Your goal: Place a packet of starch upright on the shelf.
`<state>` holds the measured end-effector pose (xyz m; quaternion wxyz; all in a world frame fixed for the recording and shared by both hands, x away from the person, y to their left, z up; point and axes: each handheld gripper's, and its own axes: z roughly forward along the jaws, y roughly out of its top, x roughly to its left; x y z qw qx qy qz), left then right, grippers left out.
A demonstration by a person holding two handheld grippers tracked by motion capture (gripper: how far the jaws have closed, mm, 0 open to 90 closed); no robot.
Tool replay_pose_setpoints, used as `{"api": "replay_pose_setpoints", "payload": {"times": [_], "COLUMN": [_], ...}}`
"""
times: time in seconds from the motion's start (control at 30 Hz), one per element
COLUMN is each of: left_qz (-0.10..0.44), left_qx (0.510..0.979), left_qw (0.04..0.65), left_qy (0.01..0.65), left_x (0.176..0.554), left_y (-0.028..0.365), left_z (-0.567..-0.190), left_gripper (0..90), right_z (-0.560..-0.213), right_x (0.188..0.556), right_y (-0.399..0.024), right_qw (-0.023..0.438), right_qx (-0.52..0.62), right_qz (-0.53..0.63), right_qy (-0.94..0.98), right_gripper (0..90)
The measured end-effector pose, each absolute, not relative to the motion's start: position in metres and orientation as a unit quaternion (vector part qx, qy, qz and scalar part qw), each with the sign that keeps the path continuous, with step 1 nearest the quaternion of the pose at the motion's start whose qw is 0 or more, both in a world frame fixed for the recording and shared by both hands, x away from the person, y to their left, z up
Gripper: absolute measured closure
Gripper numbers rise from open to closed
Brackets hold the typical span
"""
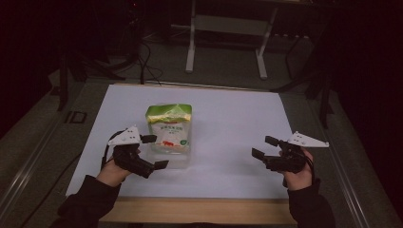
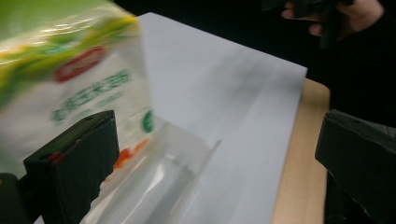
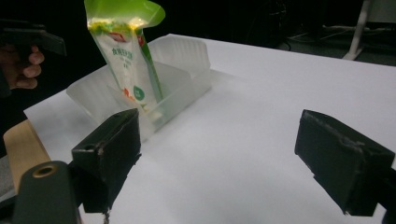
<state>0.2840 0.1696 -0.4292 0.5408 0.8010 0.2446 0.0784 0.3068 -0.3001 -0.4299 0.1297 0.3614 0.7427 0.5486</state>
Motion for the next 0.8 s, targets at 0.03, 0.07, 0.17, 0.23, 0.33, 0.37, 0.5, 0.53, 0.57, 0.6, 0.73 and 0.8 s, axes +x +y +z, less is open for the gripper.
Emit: {"api": "replay_pose_setpoints", "payload": {"times": [0.03,0.07,0.17,0.23,0.33,0.37,0.5,0.53,0.57,0.6,0.73,0.8], "left_qz": [0.078,0.076,0.074,0.062,0.063,0.063,0.053,0.050,0.050,0.044,0.042,0.039], "left_qx": [0.801,0.802,0.802,0.806,0.812,0.812,0.814,0.814,0.814,0.814,0.816,0.811], "left_qw": [0.541,0.542,0.546,0.549,0.544,0.544,0.544,0.544,0.544,0.545,0.545,0.551], "left_qy": [0.245,0.240,0.232,0.213,0.202,0.201,0.195,0.198,0.198,0.196,0.189,0.190], "left_x": [0.284,0.283,0.280,0.275,0.272,0.270,0.267,0.267,0.267,0.267,0.265,0.264], "left_y": [0.170,0.166,0.160,0.149,0.139,0.136,0.123,0.120,0.120,0.114,0.105,0.097], "left_z": [-0.429,-0.429,-0.429,-0.431,-0.433,-0.434,-0.439,-0.440,-0.440,-0.443,-0.446,-0.450], "left_gripper": [0.1,0.1,0.1,0.1,0.1,0.2,0.2,0.2,0.2,0.2,0.2,0.2], "right_z": [-0.431,-0.431,-0.433,-0.436,-0.438,-0.439,-0.442,-0.443,-0.443,-0.444,-0.452,-0.456], "right_x": [0.306,0.306,0.305,0.303,0.300,0.299,0.293,0.292,0.292,0.291,0.286,0.286], "right_y": [-0.300,-0.300,-0.300,-0.299,-0.297,-0.297,-0.295,-0.295,-0.295,-0.295,-0.296,-0.296], "right_qw": [0.131,0.131,0.131,0.129,0.132,0.138,0.145,0.148,0.148,0.149,0.139,0.140], "right_qx": [0.362,0.362,0.361,0.359,0.357,0.357,0.357,0.356,0.356,0.357,0.361,0.361], "right_qz": [0.548,0.548,0.546,0.544,0.541,0.543,0.544,0.541,0.541,0.539,0.534,0.530], "right_qy": [0.743,0.743,0.745,0.747,0.750,0.748,0.746,0.748,0.748,0.748,0.752,0.755], "right_gripper": [14.0,14.0,14.0,14.0,14.0,14.0,13.9,13.9,13.9,13.9,13.8,13.9]}}
